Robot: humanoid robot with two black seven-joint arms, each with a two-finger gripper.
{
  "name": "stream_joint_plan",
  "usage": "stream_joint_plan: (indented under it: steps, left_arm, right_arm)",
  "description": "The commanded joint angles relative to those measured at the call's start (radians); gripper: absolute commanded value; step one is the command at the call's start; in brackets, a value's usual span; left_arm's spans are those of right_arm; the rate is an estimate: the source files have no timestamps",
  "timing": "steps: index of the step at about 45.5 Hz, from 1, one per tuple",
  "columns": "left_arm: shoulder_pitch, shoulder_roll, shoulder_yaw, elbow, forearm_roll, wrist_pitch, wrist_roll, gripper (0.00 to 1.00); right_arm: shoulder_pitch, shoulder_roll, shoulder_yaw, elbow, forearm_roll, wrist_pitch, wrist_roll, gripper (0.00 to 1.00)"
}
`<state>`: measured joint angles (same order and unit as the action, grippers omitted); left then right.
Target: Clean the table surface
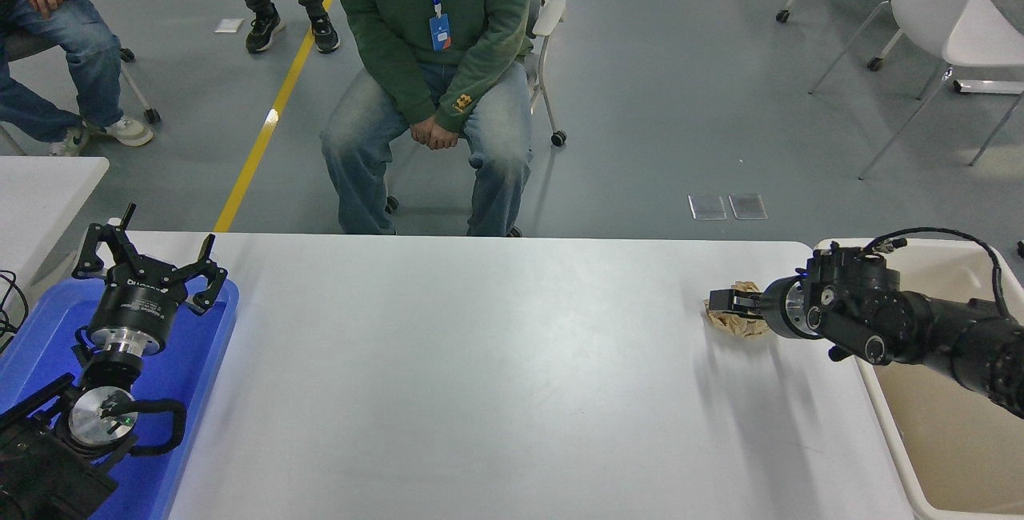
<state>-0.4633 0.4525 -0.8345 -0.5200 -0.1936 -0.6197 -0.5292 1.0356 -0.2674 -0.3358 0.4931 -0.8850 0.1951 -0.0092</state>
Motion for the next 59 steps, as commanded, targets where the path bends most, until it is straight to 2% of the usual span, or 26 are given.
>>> stream_joint_plan:
  steps: [1, 9, 14, 26, 32, 59]
  left_arm:
    - [-0.002, 0.000, 0.000, 0.000, 0.000, 0.000, 0.000, 1.00]
    - [0.000, 0.000, 0.000, 0.000, -0.001, 0.000, 0.000, 1.00]
    - [0.000, 0.000, 0.000, 0.000, -0.001, 0.000, 0.000, 1.00]
    - [0.000, 0.000, 0.000, 0.000, 0.000, 0.000, 0.000, 1.00]
    - [0.000, 0.000, 0.000, 0.000, -0.001, 0.000, 0.000, 1.00]
    - [0.000, 0.000, 0.000, 0.000, -0.001, 0.000, 0.000, 1.00]
  right_arm:
    - [-0.017, 0.042, 0.001, -0.042, 0.000, 0.000, 0.000, 0.95]
    - [-0.015, 0.054, 0.000, -0.050, 0.000, -0.005, -0.008, 0.89]
    - [-0.017, 0.065, -0.003, -0.074, 0.000, -0.003, -0.008, 0.77]
    - [-0.017, 0.068, -0.034, -0.085, 0.000, 0.000, -0.009, 0.33]
    - [-0.014, 0.068, -0.037, -0.085, 0.000, 0.010, -0.011, 0.00]
    - [-0.003, 0.019, -0.034, -0.079, 0.020, 0.033, 0.000, 0.00]
